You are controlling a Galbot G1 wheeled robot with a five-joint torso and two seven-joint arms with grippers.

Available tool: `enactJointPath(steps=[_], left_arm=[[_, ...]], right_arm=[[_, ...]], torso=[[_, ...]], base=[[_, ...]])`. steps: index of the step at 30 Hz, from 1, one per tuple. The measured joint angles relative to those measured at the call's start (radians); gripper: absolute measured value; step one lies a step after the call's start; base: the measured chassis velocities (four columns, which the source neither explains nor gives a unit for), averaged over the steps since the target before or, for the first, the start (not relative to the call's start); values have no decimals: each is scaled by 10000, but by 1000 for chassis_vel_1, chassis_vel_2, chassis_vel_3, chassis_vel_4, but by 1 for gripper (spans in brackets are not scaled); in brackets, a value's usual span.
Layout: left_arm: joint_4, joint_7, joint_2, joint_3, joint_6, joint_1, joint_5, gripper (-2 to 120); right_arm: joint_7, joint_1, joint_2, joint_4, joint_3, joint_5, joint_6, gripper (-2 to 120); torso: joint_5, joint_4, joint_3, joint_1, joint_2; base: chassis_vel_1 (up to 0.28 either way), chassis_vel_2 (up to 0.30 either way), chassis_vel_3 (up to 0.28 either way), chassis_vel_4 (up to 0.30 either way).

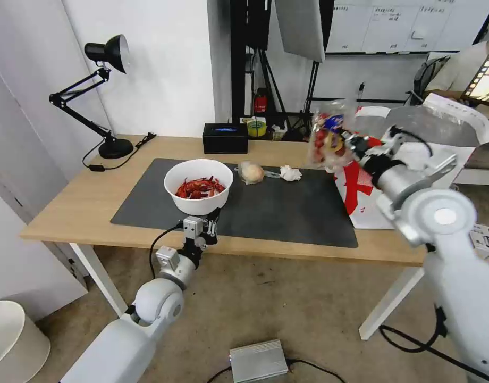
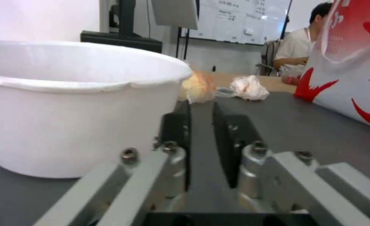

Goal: Pick up the trash from the table and place it into the takeout bag.

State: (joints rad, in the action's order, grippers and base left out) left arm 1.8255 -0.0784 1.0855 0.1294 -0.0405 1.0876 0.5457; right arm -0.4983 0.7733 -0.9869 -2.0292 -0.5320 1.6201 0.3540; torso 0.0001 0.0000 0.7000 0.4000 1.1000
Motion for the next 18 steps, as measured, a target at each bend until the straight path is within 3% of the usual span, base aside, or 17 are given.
enactJointPath(steps=[3, 4, 5, 18], left_arm=[[89, 2, -49, 80, -2, 95, 7, 31], [211, 3, -98, 222, -3, 230, 17, 48], [302, 4, -141, 371, -6, 353, 28, 54], [621, 169, -264, 1188, -101, 1024, 24, 97]], right_arm=[[-19, 21, 162, -27, -176, 118, -7, 0], [-26, 81, 389, -49, -471, 270, -19, 0], [-39, 130, 570, -49, -712, 405, -34, 0], [-80, 451, 1046, 116, -1579, 655, -271, 0]], torso=[[1, 0, 0, 0, 0], [0, 0, 0, 0, 0], [1, 0, 0, 0, 0], [0, 0, 0, 0, 0]], base=[[0, 0, 0, 0], [0, 0, 0, 0], [0, 0, 0, 0], [0, 0, 0, 0]])
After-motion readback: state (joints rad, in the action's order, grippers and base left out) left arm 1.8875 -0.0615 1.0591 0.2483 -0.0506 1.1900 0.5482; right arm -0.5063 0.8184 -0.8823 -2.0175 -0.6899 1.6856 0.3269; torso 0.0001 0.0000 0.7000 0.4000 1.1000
